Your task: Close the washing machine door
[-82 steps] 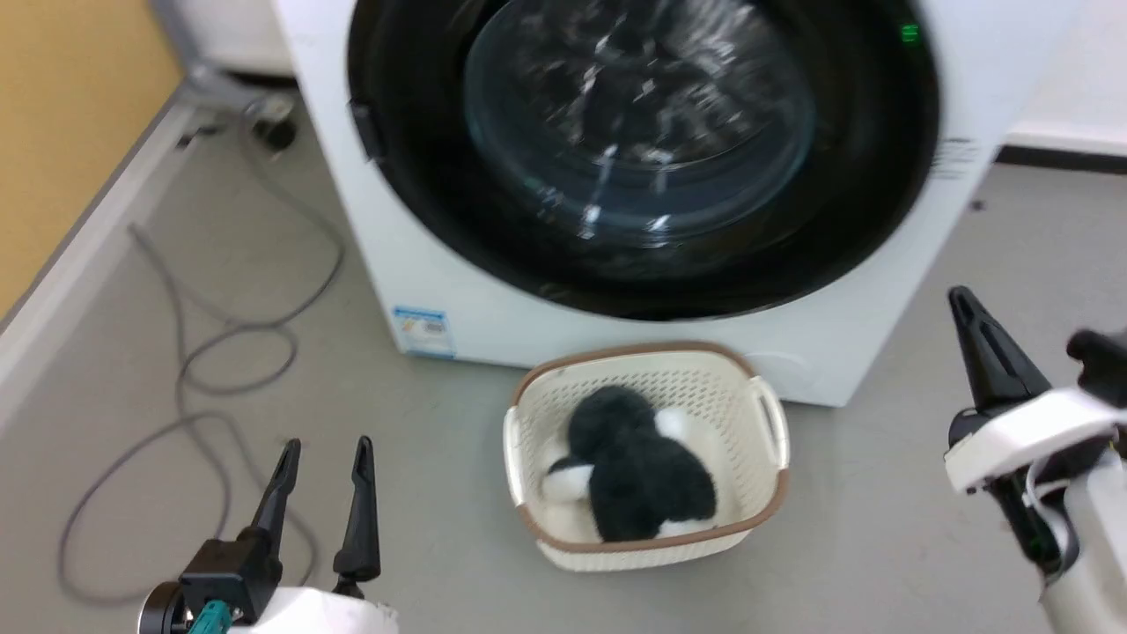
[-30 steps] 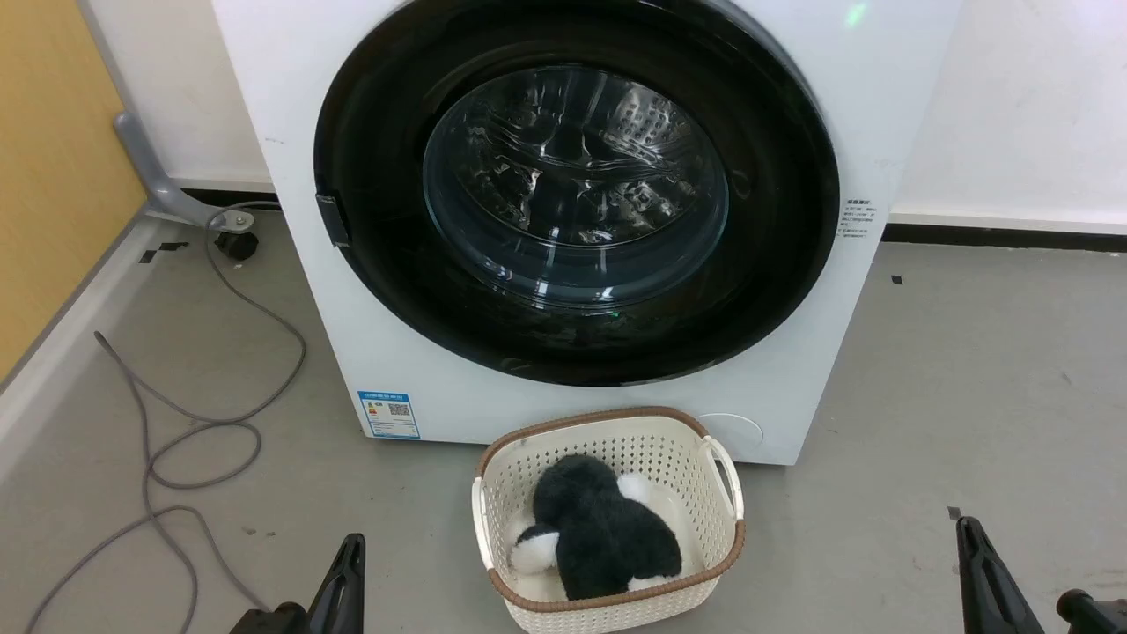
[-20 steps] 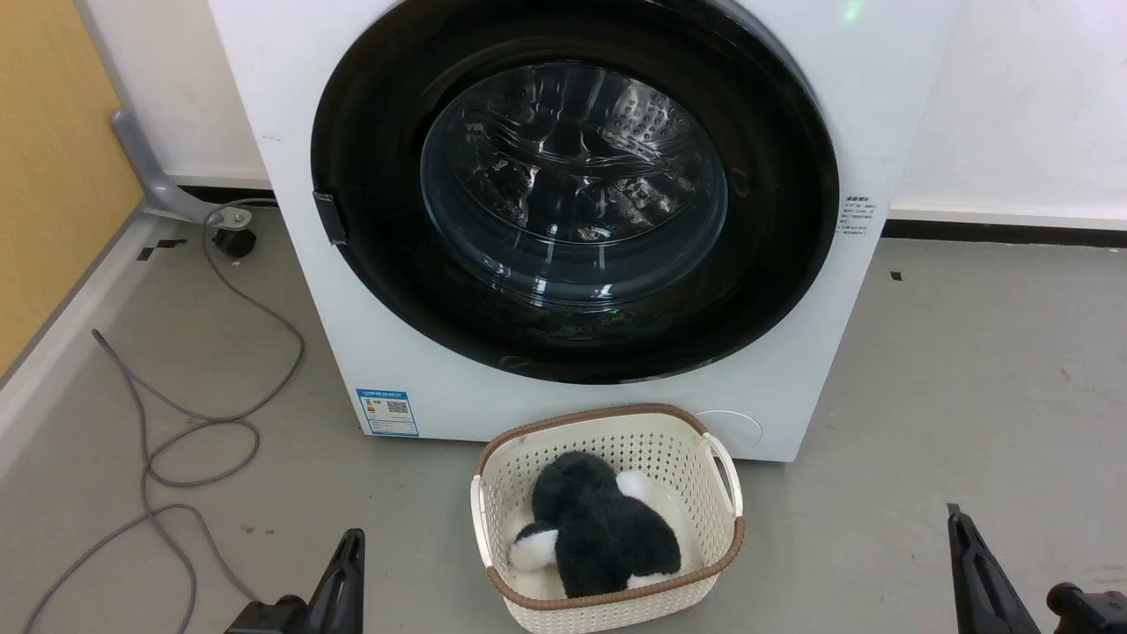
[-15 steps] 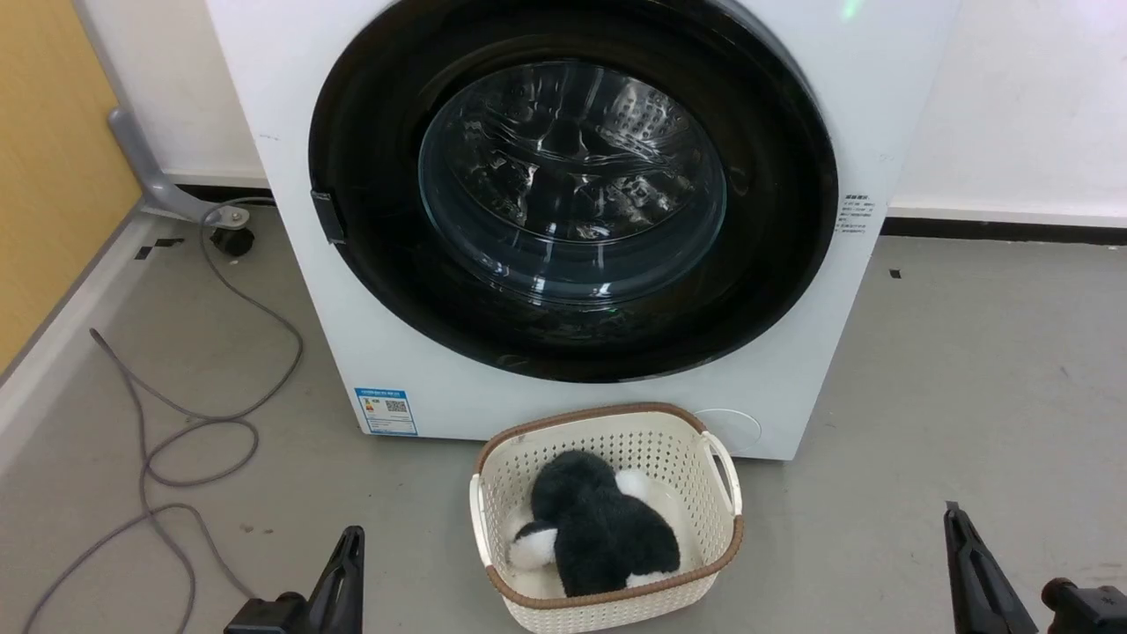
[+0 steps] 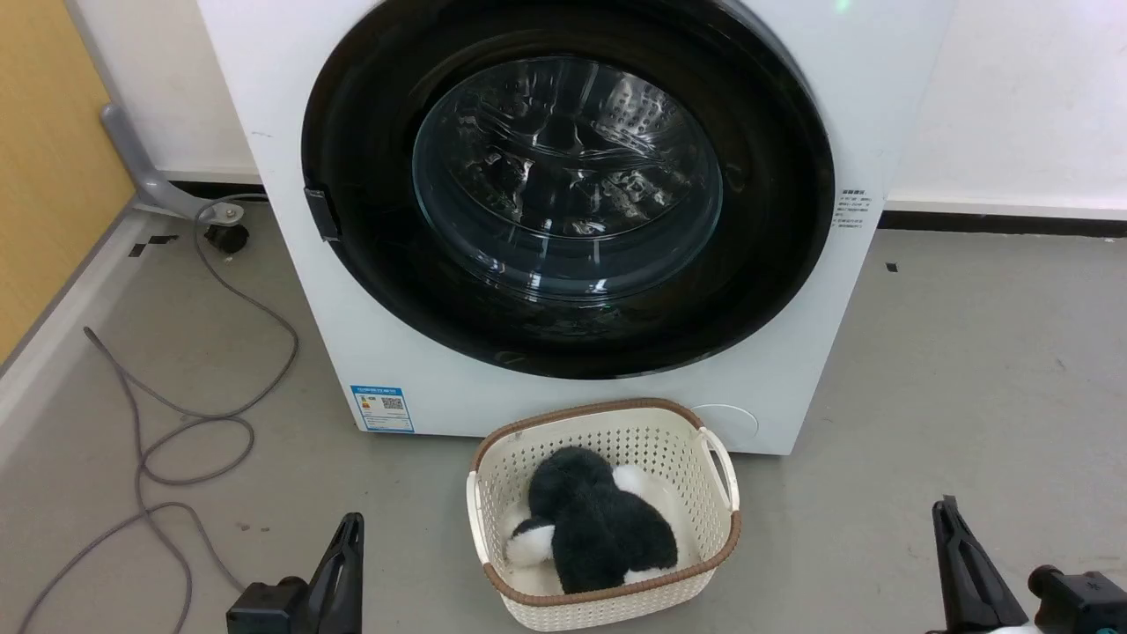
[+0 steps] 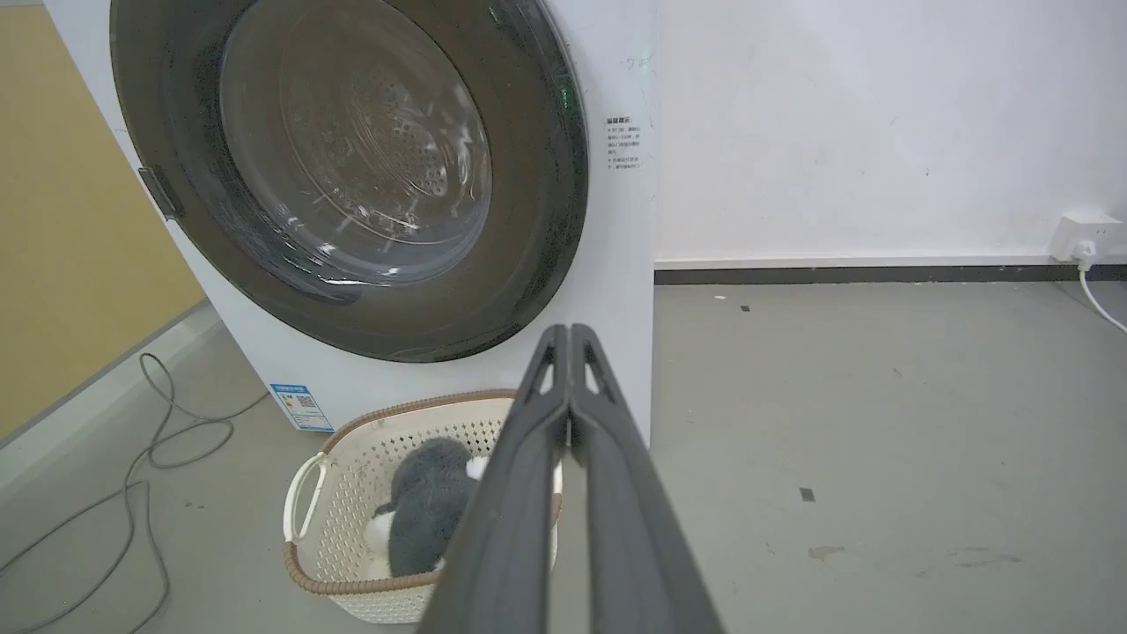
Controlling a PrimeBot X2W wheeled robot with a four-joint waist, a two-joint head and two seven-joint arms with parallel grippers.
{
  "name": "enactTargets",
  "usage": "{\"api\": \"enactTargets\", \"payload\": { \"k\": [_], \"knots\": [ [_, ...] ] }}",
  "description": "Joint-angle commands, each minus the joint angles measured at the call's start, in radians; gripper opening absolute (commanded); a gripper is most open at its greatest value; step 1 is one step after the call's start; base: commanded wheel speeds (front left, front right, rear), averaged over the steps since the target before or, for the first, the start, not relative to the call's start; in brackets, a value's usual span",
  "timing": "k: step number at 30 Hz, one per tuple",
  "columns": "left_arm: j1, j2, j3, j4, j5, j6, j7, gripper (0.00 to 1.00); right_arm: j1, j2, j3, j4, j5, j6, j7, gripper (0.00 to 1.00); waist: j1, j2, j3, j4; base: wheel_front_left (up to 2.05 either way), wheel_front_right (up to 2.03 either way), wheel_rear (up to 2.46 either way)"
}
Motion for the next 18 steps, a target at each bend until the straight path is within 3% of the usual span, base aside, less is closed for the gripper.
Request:
{"api": "enactTargets", "payload": {
  "k": [1,18],
  "knots": [
    [-0.017,0.000,0.003,-0.005,0.004,0.005,0.004,0.00,-0.021,0.002,0.004,-0.009,-0.009,0.000,0.004,0.00,0.0000,0.0000,0.000,0.000,0.00,0.00,0.00],
    [-0.037,0.001,0.004,-0.024,0.017,0.014,0.039,0.00,-0.042,0.002,0.021,-0.022,-0.036,0.000,0.036,0.00,0.0000,0.0000,0.010,-0.008,0.00,0.00,0.00]
  ]
}}
